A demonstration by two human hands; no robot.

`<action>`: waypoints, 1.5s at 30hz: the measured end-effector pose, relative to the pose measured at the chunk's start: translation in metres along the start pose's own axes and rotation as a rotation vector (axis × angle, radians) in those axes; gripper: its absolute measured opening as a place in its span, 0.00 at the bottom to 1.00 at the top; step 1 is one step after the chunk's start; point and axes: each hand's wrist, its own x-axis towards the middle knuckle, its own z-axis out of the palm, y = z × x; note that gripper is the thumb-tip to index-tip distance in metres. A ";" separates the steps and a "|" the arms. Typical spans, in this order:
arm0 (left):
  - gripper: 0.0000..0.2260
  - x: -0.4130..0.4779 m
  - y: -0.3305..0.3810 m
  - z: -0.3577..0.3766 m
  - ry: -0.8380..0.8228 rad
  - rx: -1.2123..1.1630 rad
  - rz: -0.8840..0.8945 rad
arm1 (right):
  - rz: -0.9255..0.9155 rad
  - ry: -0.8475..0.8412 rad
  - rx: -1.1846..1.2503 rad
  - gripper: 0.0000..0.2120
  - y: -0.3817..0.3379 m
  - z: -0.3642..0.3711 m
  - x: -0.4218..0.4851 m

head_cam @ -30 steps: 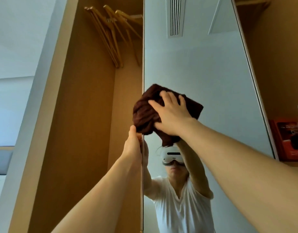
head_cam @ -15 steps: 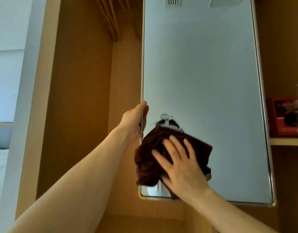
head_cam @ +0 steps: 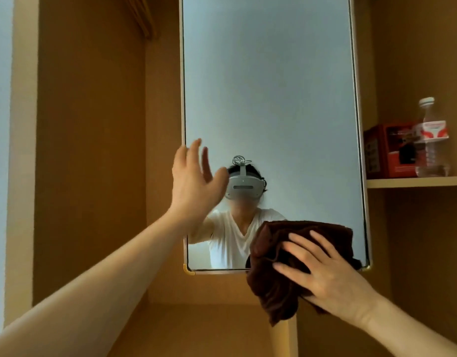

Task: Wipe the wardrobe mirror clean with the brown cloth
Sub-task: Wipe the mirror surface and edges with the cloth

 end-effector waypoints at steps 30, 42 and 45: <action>0.32 0.204 0.132 0.056 0.144 0.492 0.844 | -0.013 0.422 -0.166 0.25 0.277 -0.130 0.224; 0.33 0.403 0.242 -0.013 -0.016 0.572 0.758 | 0.107 0.107 -0.039 0.30 0.412 -0.265 0.363; 0.33 0.435 0.263 -0.027 -0.082 0.642 0.714 | 0.112 0.065 -0.012 0.30 0.431 -0.291 0.386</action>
